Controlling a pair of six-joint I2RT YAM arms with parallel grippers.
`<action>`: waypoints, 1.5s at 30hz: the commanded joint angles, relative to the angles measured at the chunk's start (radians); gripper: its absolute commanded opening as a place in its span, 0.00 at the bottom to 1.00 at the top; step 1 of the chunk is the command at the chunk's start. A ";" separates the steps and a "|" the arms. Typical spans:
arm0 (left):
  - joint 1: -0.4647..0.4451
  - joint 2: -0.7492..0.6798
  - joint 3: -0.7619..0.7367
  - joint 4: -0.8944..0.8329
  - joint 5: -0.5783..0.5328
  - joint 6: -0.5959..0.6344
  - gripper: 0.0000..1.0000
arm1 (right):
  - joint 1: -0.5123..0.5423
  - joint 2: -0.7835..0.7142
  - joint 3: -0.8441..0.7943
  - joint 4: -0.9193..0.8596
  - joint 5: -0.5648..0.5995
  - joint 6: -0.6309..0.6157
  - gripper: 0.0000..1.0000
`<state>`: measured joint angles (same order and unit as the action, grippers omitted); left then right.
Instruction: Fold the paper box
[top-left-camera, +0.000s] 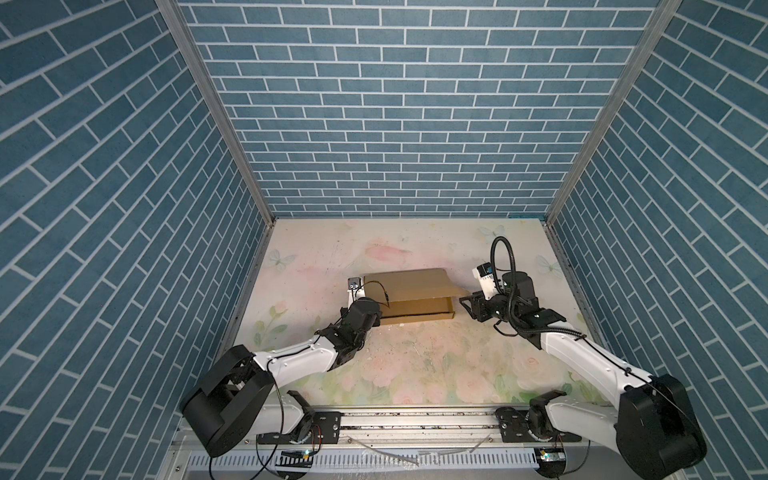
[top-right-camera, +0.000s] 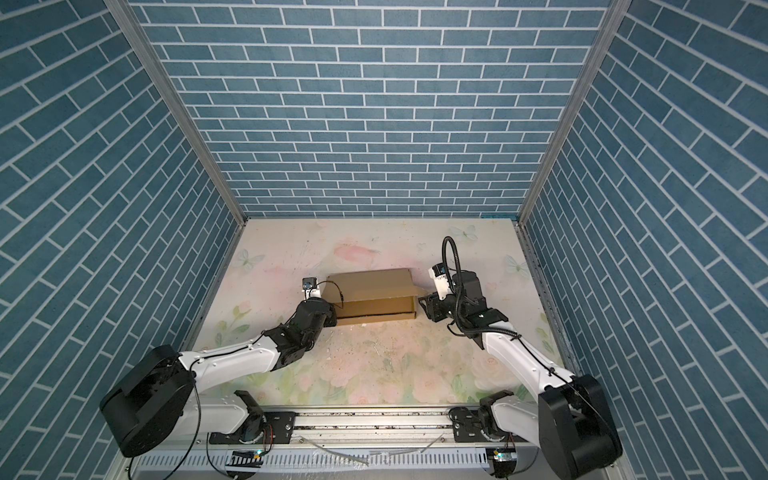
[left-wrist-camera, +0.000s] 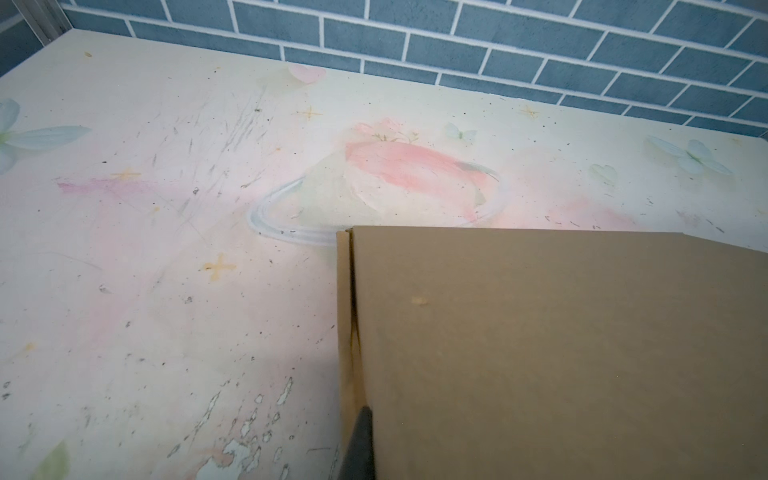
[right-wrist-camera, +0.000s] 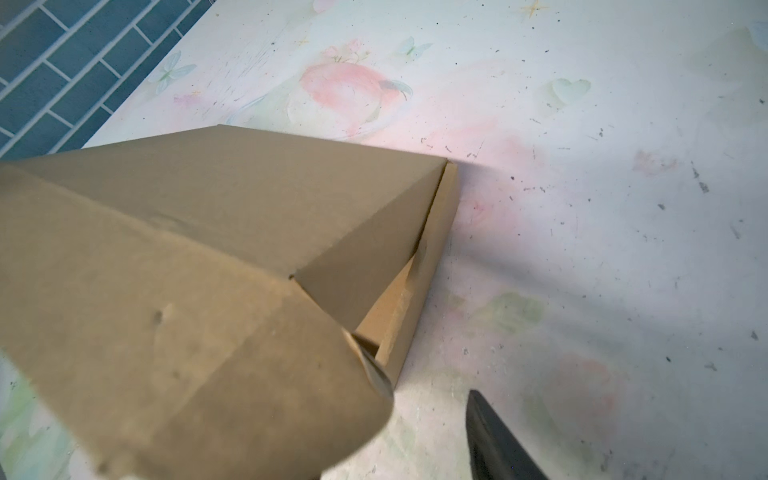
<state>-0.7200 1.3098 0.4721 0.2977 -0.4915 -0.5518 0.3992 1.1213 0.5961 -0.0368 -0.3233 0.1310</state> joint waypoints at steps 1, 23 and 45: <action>-0.004 -0.003 -0.022 -0.030 -0.027 -0.007 0.15 | 0.003 -0.083 -0.034 -0.019 -0.026 0.044 0.56; -0.109 -0.449 -0.169 -0.222 0.066 -0.057 0.45 | -0.013 0.031 0.265 0.026 -0.108 0.165 0.59; -0.052 -0.606 0.054 -0.429 0.084 0.102 0.55 | 0.089 0.339 0.187 -0.034 -0.009 0.076 0.54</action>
<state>-0.8001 0.6388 0.5125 -0.1658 -0.4564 -0.5034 0.4873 1.4704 0.8204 -0.0872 -0.3618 0.2127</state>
